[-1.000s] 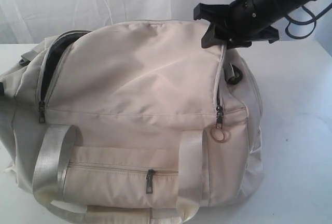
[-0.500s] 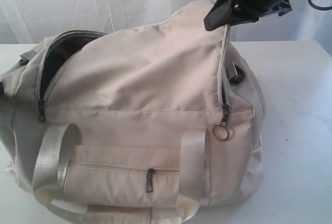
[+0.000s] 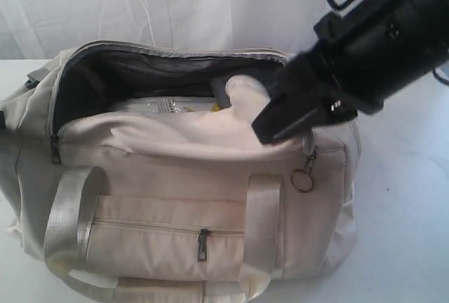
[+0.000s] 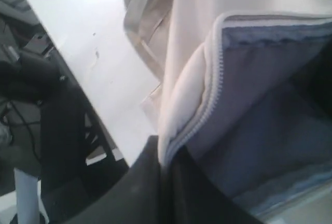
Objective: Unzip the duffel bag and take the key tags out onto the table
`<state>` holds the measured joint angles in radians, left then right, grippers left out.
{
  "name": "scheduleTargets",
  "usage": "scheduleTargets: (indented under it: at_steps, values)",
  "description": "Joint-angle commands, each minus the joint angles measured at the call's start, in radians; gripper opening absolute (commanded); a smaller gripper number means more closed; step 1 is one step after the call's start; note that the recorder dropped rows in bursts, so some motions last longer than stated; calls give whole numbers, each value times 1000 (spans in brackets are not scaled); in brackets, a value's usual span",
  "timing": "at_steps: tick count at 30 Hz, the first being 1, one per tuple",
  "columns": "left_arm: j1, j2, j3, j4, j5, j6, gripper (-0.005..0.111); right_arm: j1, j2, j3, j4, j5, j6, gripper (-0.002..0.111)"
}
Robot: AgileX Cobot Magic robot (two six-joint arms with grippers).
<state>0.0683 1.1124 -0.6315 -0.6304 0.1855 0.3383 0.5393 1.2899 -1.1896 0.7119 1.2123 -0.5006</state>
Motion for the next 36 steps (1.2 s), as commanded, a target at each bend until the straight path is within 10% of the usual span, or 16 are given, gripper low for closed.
scheduleTargets:
  at_steps: [1, 5, 11, 36]
  values:
    - [0, -7, 1, -15, 9, 1, 0, 107, -81, 180, 39, 9, -100, 0]
    - [0, -7, 1, -15, 9, 1, 0, 199, -67, 359, 2, 9, -131, 3]
    - [0, -7, 1, -15, 9, 1, 0, 219, -59, 351, -112, 9, -29, 80]
    - [0, -7, 1, -15, 12, 1, 0, 217, 608, -450, -346, -96, 298, 68]
